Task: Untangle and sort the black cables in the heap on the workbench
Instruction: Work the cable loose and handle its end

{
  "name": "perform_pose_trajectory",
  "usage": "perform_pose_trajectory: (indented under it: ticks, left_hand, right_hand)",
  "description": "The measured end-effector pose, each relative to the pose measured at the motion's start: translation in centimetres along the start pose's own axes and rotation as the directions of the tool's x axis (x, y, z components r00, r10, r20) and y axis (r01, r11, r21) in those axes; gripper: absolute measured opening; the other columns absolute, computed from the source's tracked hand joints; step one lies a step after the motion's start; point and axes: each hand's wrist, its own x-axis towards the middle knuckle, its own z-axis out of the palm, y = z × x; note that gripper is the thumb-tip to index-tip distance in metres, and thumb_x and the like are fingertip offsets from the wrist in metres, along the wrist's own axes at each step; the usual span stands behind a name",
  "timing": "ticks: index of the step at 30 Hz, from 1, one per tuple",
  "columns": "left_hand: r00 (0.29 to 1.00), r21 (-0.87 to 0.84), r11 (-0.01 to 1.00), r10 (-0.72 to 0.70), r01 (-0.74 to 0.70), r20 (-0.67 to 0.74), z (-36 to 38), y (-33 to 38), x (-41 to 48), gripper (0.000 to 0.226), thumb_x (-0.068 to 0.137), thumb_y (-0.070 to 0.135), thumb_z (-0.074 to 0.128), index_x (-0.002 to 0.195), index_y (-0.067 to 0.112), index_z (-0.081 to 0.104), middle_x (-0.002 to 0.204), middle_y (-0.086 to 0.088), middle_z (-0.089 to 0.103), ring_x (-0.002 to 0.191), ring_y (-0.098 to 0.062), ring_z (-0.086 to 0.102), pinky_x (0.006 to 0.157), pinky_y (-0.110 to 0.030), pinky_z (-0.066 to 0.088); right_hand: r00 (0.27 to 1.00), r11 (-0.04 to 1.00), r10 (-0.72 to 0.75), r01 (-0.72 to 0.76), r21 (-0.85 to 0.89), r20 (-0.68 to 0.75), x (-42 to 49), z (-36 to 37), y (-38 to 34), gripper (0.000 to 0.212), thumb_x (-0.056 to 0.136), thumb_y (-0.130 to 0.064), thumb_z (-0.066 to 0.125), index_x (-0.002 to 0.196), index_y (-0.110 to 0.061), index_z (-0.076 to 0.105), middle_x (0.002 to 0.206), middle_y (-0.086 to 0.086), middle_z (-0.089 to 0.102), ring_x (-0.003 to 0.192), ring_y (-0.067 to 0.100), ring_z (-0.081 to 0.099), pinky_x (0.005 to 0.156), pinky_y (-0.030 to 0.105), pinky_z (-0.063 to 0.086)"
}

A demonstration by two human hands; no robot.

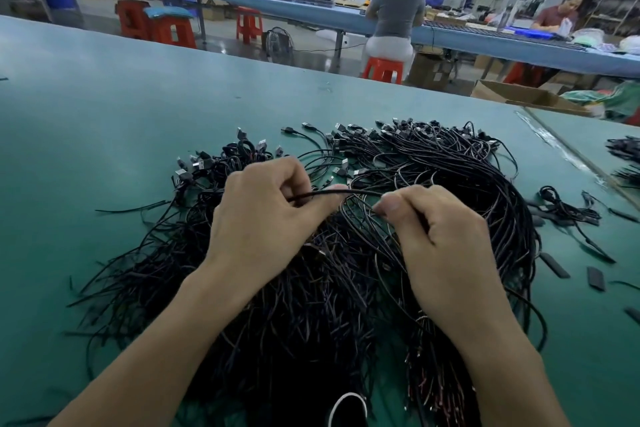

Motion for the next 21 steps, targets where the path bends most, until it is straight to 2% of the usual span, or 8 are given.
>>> perform_pose_trajectory:
  ticks: [6, 9, 10, 12, 14, 15, 17, 21]
  left_hand:
    - [0.995, -0.093, 0.994, 0.059, -0.066, -0.076, -0.3, -0.1, 0.1, 0.033, 0.081, 0.039, 0.078, 0.06, 0.024, 0.059, 0.049, 0.006, 0.056, 0.039, -0.006, 0.042, 0.039, -0.015, 0.031]
    - [0.971, -0.083, 0.995, -0.038, 0.06, 0.236, -0.6, 0.3, 0.0, 0.044, 0.086, 0.045, 0.071, 0.054, 0.021, 0.05, 0.042, 0.011, 0.046, 0.036, -0.003, 0.036, 0.039, -0.014, 0.03]
    - [0.886, -0.119, 0.979, -0.095, 0.165, 0.453, -0.8, 0.5, 0.0, 0.049, 0.088, 0.05, 0.066, 0.053, 0.022, 0.047, 0.042, 0.011, 0.042, 0.037, -0.004, 0.033, 0.04, -0.015, 0.031]
    - [0.589, -0.187, 0.918, -0.06, 0.351, 0.806, -1.1, 0.9, 0.0, 0.055, 0.092, 0.061, 0.052, 0.053, 0.023, 0.045, 0.045, 0.009, 0.035, 0.039, -0.01, 0.027, 0.041, -0.016, 0.029]
    - [0.378, -0.31, 0.813, 0.121, 0.493, 0.918, -1.3, 1.6, -0.3, 0.057, 0.096, 0.062, 0.042, 0.054, 0.024, 0.045, 0.047, 0.006, 0.03, 0.041, -0.011, 0.022, 0.041, -0.019, 0.023]
    - [0.334, -0.378, 0.73, 0.214, 0.57, 0.918, -1.4, 1.9, -0.5, 0.055, 0.097, 0.059, 0.043, 0.054, 0.025, 0.046, 0.048, 0.007, 0.029, 0.041, -0.01, 0.021, 0.04, -0.02, 0.019]
    - [0.36, -0.49, 0.524, 0.336, 0.697, 0.871, -1.5, 2.4, -0.6, 0.05, 0.098, 0.055, 0.048, 0.058, 0.025, 0.05, 0.051, 0.011, 0.032, 0.042, -0.006, 0.02, 0.039, -0.02, 0.016]
    - [0.68, -0.69, 0.188, 0.123, 0.699, 0.723, -0.9, 2.5, 0.0, 0.046, 0.099, 0.048, 0.043, 0.062, 0.023, 0.054, 0.05, 0.013, 0.032, 0.041, -0.003, 0.02, 0.034, -0.013, 0.022]
  right_hand:
    - [0.943, 0.987, 0.12, -0.079, 0.143, -0.31, 0.4, -0.8, 1.3, 0.023, 0.102, -0.03, 0.051, 0.086, -0.026, 0.068, 0.05, -0.019, 0.05, 0.042, 0.004, 0.042, 0.04, 0.011, 0.028]
    - [0.929, 0.976, 0.173, -0.116, 0.186, -0.326, 0.6, -0.9, 1.8, 0.026, 0.102, -0.031, 0.051, 0.082, -0.028, 0.067, 0.045, -0.017, 0.045, 0.037, 0.006, 0.035, 0.037, 0.012, 0.023]
    - [0.93, 0.967, 0.19, -0.121, 0.225, -0.314, 0.6, -0.9, 1.9, 0.026, 0.102, -0.031, 0.051, 0.081, -0.028, 0.067, 0.043, -0.016, 0.043, 0.035, 0.006, 0.032, 0.036, 0.011, 0.02]
    - [0.935, 0.941, 0.225, -0.136, 0.309, -0.274, 0.7, -0.9, 2.2, 0.026, 0.101, -0.031, 0.053, 0.081, -0.028, 0.07, 0.042, -0.016, 0.039, 0.035, 0.004, 0.028, 0.036, 0.013, 0.02]
    - [0.956, 0.915, 0.237, -0.159, 0.371, -0.175, 0.7, -0.7, 2.4, 0.023, 0.1, -0.032, 0.056, 0.084, -0.027, 0.072, 0.044, -0.015, 0.041, 0.037, 0.002, 0.028, 0.036, 0.016, 0.022]
    - [0.968, 0.911, 0.226, -0.17, 0.376, -0.108, 0.7, -0.5, 2.5, 0.021, 0.098, -0.033, 0.057, 0.084, -0.026, 0.072, 0.045, -0.015, 0.042, 0.039, 0.002, 0.029, 0.036, 0.018, 0.023]
    - [0.985, 0.939, 0.172, -0.171, 0.3, 0.022, 0.6, 0.0, 2.6, 0.019, 0.095, -0.034, 0.061, 0.083, -0.025, 0.073, 0.048, -0.014, 0.047, 0.041, 0.002, 0.034, 0.039, 0.019, 0.028]
    - [0.926, 0.97, 0.088, -0.163, 0.179, 0.368, 0.0, 1.2, 1.5, 0.019, 0.092, -0.035, 0.066, 0.075, -0.029, 0.072, 0.049, -0.012, 0.049, 0.042, 0.003, 0.035, 0.042, 0.018, 0.029]
